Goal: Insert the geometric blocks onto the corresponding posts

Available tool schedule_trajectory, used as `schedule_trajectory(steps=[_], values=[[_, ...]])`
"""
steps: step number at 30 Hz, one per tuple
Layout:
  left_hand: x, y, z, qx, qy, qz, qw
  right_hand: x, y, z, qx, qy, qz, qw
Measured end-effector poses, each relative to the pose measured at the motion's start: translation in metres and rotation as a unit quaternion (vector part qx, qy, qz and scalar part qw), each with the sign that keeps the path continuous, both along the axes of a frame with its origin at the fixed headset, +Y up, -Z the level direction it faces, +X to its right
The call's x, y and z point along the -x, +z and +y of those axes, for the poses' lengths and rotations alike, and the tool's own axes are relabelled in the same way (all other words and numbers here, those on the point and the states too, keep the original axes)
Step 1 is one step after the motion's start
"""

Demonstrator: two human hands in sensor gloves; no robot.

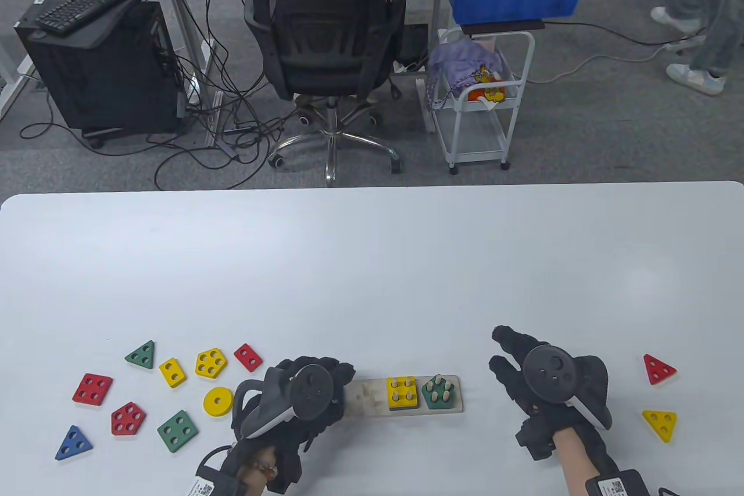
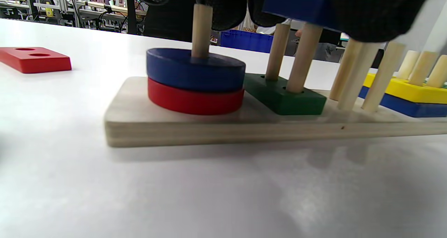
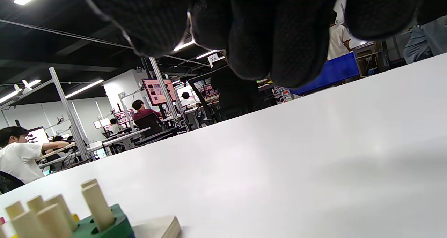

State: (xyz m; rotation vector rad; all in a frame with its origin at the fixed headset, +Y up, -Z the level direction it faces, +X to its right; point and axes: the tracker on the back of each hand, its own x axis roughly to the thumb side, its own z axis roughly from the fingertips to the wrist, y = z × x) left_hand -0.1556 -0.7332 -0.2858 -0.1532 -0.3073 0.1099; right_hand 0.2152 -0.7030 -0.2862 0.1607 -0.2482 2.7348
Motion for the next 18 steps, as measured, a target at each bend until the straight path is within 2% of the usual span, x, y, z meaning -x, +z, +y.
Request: schedule_trajectory(steps=[10,14,18], values=[[0.002,0.000,-0.002,0.002,-0.037,0.025,0.999,0.000,0.000,0.000,0.017,0.007,0.000,1.000],[0.017,0.000,0.008,0.003,0.004,0.058,0.998,-0.005,0.000,0.001,0.021,0.008,-0.012,1.000],[0.044,0.000,0.020,-0.020,0.024,0.116,0.993,-0.011,-0.001,0.000,0.034,0.022,-0.034,0.999]])
